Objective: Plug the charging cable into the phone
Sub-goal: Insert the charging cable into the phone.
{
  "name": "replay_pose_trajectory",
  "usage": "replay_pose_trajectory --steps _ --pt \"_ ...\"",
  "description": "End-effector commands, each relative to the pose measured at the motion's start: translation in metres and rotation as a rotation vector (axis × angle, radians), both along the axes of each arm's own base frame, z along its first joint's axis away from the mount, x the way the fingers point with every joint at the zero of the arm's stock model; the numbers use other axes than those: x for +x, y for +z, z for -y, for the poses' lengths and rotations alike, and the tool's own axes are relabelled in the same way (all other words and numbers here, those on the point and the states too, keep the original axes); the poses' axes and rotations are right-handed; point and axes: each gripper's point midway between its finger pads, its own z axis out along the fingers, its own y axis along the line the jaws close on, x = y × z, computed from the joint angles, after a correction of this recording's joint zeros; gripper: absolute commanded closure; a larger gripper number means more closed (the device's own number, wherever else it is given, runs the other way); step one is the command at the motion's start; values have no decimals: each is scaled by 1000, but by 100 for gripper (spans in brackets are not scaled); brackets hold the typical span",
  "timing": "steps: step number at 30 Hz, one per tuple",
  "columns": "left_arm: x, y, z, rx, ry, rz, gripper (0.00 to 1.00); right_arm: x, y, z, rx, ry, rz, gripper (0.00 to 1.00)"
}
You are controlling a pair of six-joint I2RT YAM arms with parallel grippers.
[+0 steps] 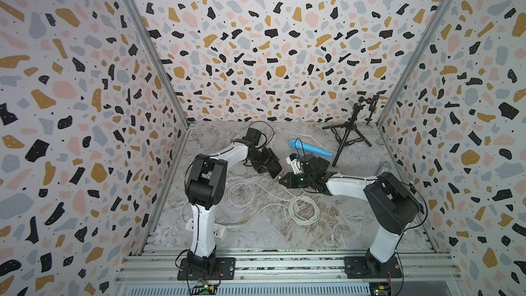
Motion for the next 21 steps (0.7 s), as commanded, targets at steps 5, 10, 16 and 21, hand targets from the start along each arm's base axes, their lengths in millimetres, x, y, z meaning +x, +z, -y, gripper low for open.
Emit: replay_pose_trajectory --steps 5,10,16,21 --pt "3 33 5 -68 -2 65 49 11 10 -2 29 -8 8 100" --pt "3 37 8 -84 -5 73 51 13 9 -4 48 -5 -8 100" --pt "-1 42 9 -87 -44 114 57 15 17 -3 67 4 -11 100" --pt "-7 49 7 -78 -81 154 61 21 24 4 62 10 -4 100"
